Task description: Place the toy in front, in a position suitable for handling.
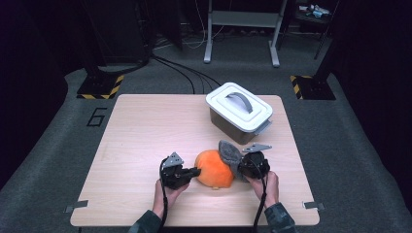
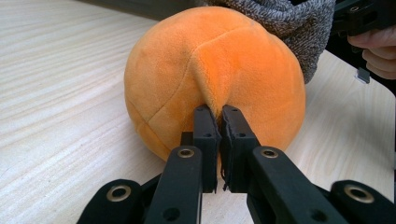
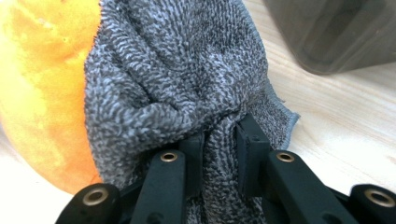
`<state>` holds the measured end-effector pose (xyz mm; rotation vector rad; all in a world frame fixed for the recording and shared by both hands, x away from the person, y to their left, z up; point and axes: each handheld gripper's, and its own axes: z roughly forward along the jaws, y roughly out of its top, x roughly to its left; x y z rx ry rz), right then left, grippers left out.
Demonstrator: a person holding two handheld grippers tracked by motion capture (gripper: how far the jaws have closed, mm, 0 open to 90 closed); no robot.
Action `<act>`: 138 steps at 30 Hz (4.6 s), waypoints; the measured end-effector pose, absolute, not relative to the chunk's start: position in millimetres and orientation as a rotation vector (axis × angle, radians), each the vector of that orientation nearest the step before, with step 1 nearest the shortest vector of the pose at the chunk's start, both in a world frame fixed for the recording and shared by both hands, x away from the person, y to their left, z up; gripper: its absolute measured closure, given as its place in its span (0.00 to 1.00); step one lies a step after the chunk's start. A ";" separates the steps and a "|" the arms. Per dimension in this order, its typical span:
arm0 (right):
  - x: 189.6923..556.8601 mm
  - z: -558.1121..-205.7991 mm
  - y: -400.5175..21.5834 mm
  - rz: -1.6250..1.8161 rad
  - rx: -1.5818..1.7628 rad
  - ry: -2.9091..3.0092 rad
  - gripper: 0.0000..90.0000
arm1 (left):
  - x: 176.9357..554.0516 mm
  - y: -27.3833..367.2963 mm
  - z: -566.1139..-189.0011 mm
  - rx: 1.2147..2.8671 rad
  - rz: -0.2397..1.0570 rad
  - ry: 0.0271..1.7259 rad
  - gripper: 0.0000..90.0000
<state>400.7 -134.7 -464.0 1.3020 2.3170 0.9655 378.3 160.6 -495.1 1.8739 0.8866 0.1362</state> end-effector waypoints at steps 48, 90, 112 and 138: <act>409.2 -443.5 -86.1 1.065 1.135 2.392 0.86 | 381.4 149.5 -488.3 1.958 0.197 0.872 0.90; 400.3 -438.9 -82.9 0.995 1.152 2.339 0.85 | 374.8 143.7 -486.9 1.990 0.262 0.893 0.91; 394.6 -417.5 -95.9 1.091 1.103 2.300 0.84 | 377.3 145.3 -481.8 1.955 0.235 0.899 0.94; 402.0 -458.6 -108.4 1.047 1.205 2.309 0.84 | 380.0 145.5 -494.5 1.949 0.217 0.871 0.83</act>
